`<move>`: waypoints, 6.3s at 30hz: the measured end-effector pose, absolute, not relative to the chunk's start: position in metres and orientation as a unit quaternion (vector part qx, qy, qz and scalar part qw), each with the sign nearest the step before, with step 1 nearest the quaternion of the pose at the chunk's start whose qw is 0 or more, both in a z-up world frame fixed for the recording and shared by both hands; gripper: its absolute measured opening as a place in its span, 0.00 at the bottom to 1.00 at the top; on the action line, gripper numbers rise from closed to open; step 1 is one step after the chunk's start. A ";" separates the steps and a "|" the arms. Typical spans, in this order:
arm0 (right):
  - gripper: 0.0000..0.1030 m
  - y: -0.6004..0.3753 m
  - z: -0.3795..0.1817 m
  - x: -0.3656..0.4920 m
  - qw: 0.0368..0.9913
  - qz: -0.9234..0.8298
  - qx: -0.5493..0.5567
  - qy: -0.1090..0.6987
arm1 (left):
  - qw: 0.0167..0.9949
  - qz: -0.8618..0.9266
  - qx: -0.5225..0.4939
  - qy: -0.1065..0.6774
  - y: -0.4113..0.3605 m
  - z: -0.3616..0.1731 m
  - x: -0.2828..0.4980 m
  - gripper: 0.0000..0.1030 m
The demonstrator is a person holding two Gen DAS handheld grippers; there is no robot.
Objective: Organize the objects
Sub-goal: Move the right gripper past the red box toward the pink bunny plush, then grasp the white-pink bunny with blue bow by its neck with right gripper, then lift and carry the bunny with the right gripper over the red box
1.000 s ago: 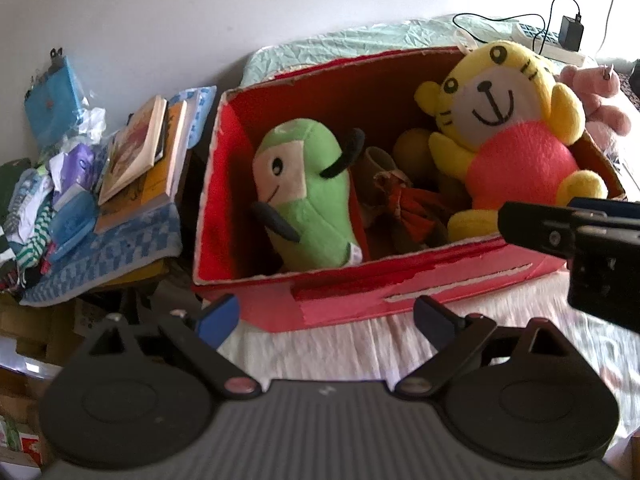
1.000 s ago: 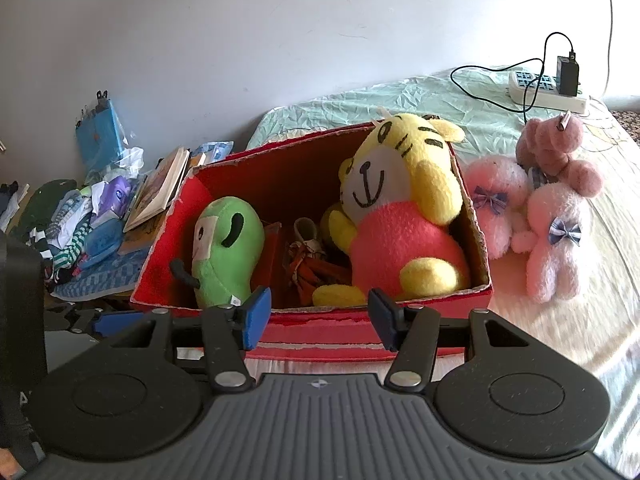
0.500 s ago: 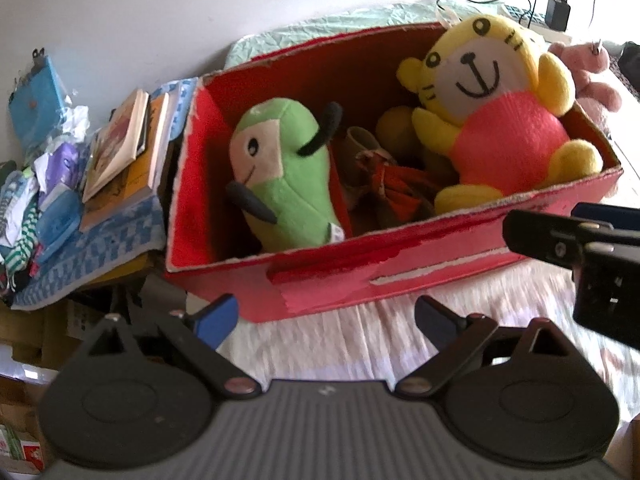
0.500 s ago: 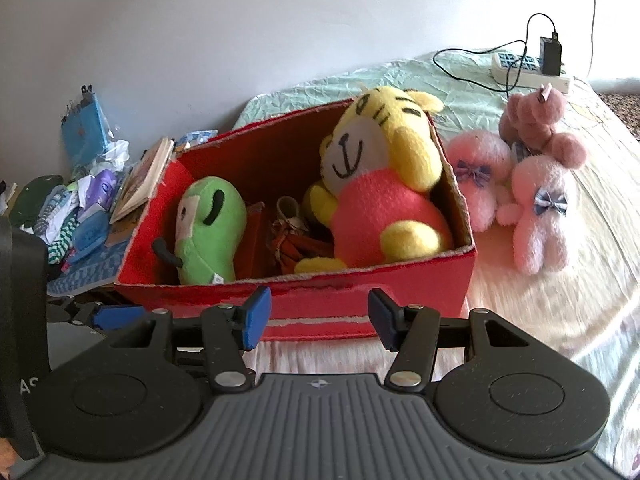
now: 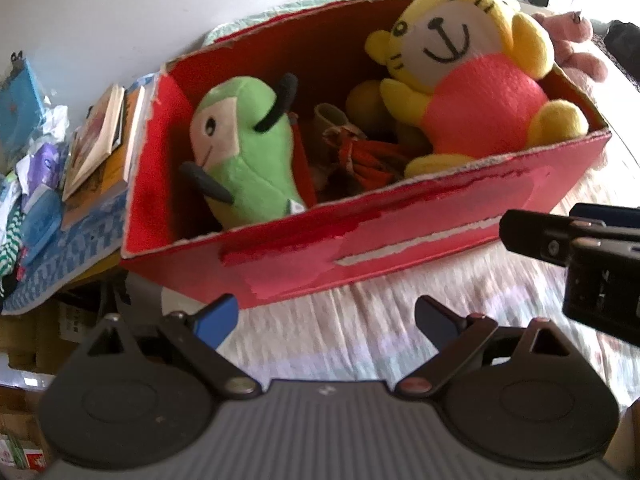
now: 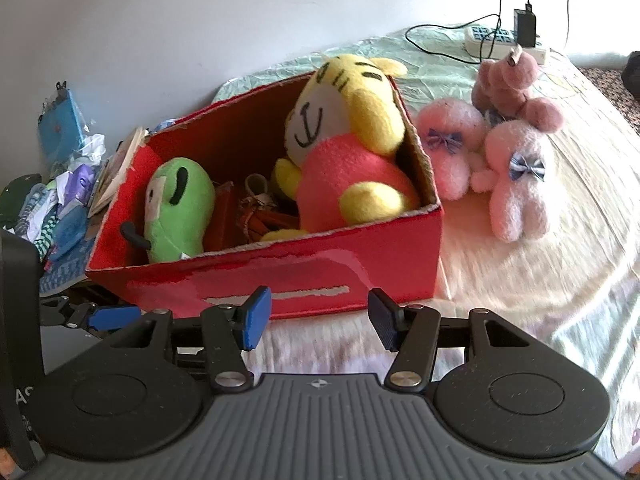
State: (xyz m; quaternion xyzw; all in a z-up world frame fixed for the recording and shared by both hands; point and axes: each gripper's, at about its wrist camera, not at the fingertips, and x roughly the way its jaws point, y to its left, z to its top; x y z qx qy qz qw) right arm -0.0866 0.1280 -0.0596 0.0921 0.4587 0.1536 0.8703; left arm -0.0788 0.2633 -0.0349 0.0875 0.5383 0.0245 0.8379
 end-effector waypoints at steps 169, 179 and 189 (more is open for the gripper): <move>0.44 -0.079 -0.015 -0.038 0.813 0.396 0.217 0.367 | 0.925 -0.155 0.012 0.346 0.077 0.044 -0.118 0.66; 0.42 -0.021 0.005 -0.027 0.832 0.390 0.196 0.342 | 0.926 -0.135 0.000 0.352 0.131 0.061 -0.085 0.66; 0.42 0.038 0.009 -0.024 0.838 0.377 0.203 0.338 | 0.920 -0.122 0.013 0.371 0.192 0.065 -0.065 0.66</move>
